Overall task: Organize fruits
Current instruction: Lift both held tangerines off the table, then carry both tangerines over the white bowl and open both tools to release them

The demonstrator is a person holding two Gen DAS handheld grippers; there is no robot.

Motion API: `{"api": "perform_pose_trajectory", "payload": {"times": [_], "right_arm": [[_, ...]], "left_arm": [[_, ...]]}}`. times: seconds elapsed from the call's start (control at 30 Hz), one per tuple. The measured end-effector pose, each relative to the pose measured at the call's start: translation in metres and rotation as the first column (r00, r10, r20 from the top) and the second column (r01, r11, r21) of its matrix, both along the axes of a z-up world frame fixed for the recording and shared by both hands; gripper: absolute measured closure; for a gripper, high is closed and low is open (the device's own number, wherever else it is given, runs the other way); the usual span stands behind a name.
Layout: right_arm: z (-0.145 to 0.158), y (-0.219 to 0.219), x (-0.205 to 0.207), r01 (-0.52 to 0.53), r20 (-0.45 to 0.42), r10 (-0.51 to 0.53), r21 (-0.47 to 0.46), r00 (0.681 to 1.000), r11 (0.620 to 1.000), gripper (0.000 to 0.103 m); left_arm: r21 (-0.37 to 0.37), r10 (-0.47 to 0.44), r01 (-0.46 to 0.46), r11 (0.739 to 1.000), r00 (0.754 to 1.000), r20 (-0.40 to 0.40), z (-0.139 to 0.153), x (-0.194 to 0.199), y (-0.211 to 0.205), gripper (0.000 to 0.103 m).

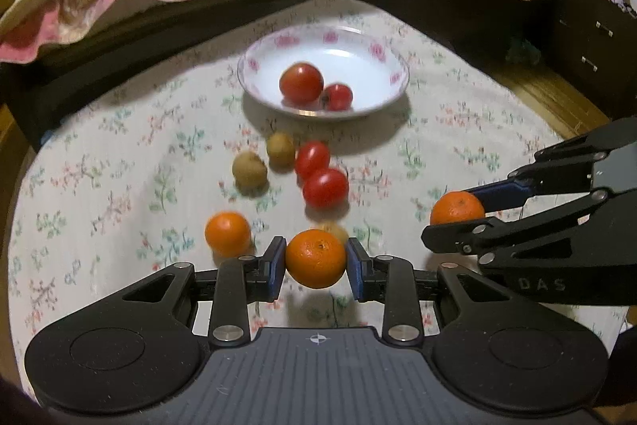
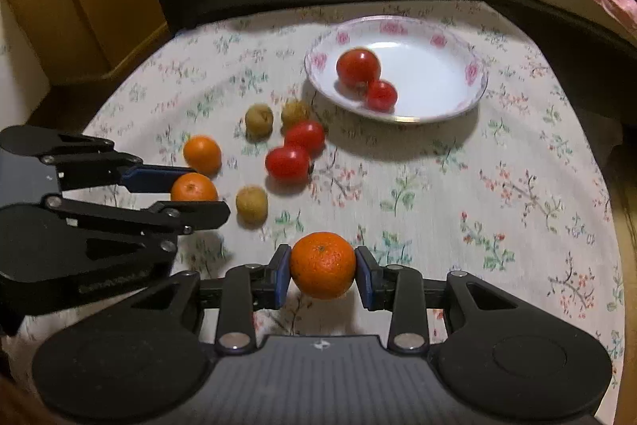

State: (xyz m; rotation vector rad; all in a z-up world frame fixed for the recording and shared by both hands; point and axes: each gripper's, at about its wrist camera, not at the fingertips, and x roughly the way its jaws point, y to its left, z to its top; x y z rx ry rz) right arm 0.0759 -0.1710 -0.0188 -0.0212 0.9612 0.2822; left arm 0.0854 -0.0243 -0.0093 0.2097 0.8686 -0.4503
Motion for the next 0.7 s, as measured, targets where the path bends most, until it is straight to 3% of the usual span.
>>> {"api": "perform_pose_trajectory", "payload": {"times": [0.53,0.7], "right_arm": [[0.022,-0.011,0.034,0.075,0.047,-0.078,0.070,0.996,0.995,0.066],[0.028,-0.019,0.051,0.123,0.066,-0.129,0.088,0.989,0.988,0.066]], "left_arm": [[-0.025,0.032,-0.030,0.999,0.998,0.063,0.025,0.037,-0.016,0.063],[-0.062,0.056,-0.052,0.997,0.997,0.056,0.030,0.060,-0.022,0.064]]}}
